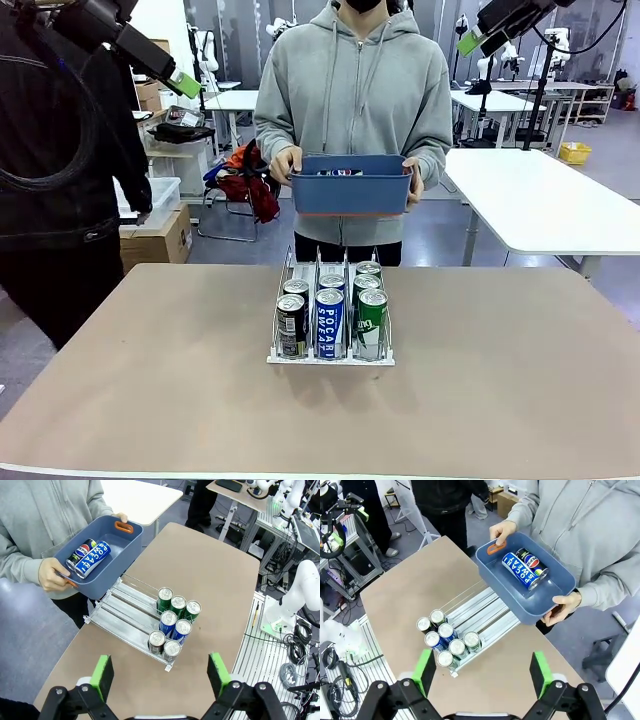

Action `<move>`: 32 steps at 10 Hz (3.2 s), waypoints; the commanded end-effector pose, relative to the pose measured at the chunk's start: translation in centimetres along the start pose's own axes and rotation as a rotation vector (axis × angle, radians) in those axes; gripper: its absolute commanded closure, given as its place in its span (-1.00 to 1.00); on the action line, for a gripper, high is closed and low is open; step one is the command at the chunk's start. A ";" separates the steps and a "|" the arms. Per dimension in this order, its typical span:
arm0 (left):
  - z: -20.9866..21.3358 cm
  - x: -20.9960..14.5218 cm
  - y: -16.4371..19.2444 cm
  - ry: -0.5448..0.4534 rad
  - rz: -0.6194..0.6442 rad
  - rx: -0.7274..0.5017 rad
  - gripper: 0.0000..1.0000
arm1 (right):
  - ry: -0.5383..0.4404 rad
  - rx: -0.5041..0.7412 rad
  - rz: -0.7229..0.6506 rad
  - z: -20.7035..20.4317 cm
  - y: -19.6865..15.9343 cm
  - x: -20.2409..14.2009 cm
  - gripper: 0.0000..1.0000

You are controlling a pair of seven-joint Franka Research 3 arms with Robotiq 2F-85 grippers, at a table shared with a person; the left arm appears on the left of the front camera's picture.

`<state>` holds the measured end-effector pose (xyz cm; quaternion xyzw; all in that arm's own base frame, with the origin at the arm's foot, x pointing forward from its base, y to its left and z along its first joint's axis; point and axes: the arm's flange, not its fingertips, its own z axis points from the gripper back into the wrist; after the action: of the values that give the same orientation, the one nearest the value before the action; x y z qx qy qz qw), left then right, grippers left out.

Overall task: Fill the beverage cans into the dispenser.
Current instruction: Pick up the Pepsi coke handed by the human.

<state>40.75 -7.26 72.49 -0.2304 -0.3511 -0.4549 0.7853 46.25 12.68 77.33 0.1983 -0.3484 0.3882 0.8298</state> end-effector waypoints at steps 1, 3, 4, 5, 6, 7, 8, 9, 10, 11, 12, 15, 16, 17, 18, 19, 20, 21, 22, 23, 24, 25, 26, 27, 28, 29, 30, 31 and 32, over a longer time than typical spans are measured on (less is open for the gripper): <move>0.0 -0.2 0.0 0.002 -0.001 -0.003 -1.00 | -0.004 0.005 -0.005 -0.1 0.0 -0.4 -1.00; 0.0 -0.2 0.0 0.002 -0.001 -0.003 -1.00 | -0.004 0.005 -0.005 -0.1 0.0 -0.4 -1.00; 0.0 -0.2 0.0 0.002 -0.001 -0.003 -1.00 | -0.004 0.005 -0.005 -0.1 0.0 -0.4 -1.00; 0.0 -0.2 0.0 0.002 -0.001 -0.003 -1.00 | -0.004 0.005 -0.005 -0.1 0.0 -0.4 -1.00; 0.0 -0.2 0.0 0.002 -0.001 -0.003 -1.00 | -0.004 0.005 -0.005 -0.1 0.0 -0.4 -1.00; 0.0 -0.2 0.0 0.002 -0.001 -0.003 -1.00 | -0.004 0.005 -0.005 -0.1 0.0 -0.4 -1.00; 0.0 -0.2 0.0 0.002 -0.001 -0.003 -1.00 | -0.004 0.005 -0.005 -0.1 0.0 -0.4 -1.00; 0.0 -0.2 0.0 0.002 -0.001 -0.003 -1.00 | -0.004 0.005 -0.005 -0.1 0.0 -0.4 -1.00; 0.0 -0.2 0.0 0.002 -0.001 -0.003 -1.00 | -0.004 0.005 -0.005 -0.1 0.0 -0.4 -1.00; 0.0 -0.2 0.0 0.002 -0.001 -0.003 -1.00 | -0.004 0.005 -0.005 -0.1 0.0 -0.4 -1.00; 0.0 -0.2 0.0 0.002 -0.001 -0.003 -1.00 | -0.004 0.005 -0.005 -0.1 0.0 -0.4 -1.00; 0.0 -0.2 0.0 0.002 -0.001 -0.003 -1.00 | -0.004 0.005 -0.005 -0.1 0.0 -0.4 -1.00; 0.0 -0.2 0.0 0.002 -0.001 -0.003 -1.00 | -0.004 0.005 -0.005 -0.1 0.0 -0.4 -1.00; 0.0 -0.2 0.0 0.002 -0.001 -0.003 -1.00 | -0.004 0.005 -0.005 -0.1 0.0 -0.4 -1.00; 0.0 -0.2 0.0 0.002 -0.001 -0.003 -1.00 | -0.004 0.005 -0.005 -0.1 0.0 -0.4 -1.00; 0.0 -0.2 0.0 0.002 -0.001 -0.003 -1.00 | -0.004 0.005 -0.005 -0.1 0.0 -0.4 -1.00; 0.0 -0.2 0.0 0.002 -0.001 -0.003 -1.00 | -0.004 0.005 -0.005 -0.1 0.0 -0.4 -1.00; 0.0 -0.2 0.0 0.002 -0.001 -0.003 -1.00 | -0.004 0.005 -0.005 -0.1 0.0 -0.4 -1.00; 0.0 -0.2 0.0 0.002 -0.001 -0.003 -1.00 | -0.004 0.005 -0.005 -0.1 0.0 -0.4 -1.00; 0.0 -0.2 0.0 0.002 -0.001 -0.003 -1.00 | -0.004 0.005 -0.005 -0.1 0.0 -0.4 -1.00; 0.0 -0.2 0.0 0.002 -0.001 -0.003 -1.00 | -0.004 0.005 -0.005 -0.1 0.0 -0.4 -1.00; 0.0 -0.2 0.0 0.002 -0.001 -0.003 -1.00 | -0.004 0.005 -0.005 -0.1 0.0 -0.4 -1.00; 0.0 -0.2 0.0 0.002 -0.001 -0.003 -1.00 | -0.004 0.005 -0.005 -0.1 0.0 -0.4 -1.00; 0.0 -0.2 0.0 0.002 -0.001 -0.003 -1.00 | -0.004 0.005 -0.005 -0.1 0.0 -0.4 -1.00; 0.0 -0.2 0.0 0.002 -0.001 -0.003 -1.00 | -0.004 0.005 -0.005 -0.1 0.0 -0.4 -1.00; 0.0 -0.2 0.0 0.002 -0.001 -0.003 -1.00 | -0.004 0.005 -0.005 -0.1 0.0 -0.4 -1.00; 0.0 -0.2 0.0 0.002 -0.001 -0.003 -1.00 | -0.004 0.005 -0.005 -0.1 0.0 -0.4 -1.00; 0.0 -0.2 0.0 0.002 -0.001 -0.003 -1.00 | -0.004 0.005 -0.005 -0.1 0.0 -0.4 -1.00; 0.0 -0.2 0.0 0.002 -0.001 -0.003 -1.00 | -0.004 0.005 -0.005 -0.1 0.0 -0.4 -1.00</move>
<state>40.75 -7.26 72.49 -0.2304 -0.3511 -0.4549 0.7853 46.28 12.57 77.33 0.1977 -0.3486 0.3871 0.8304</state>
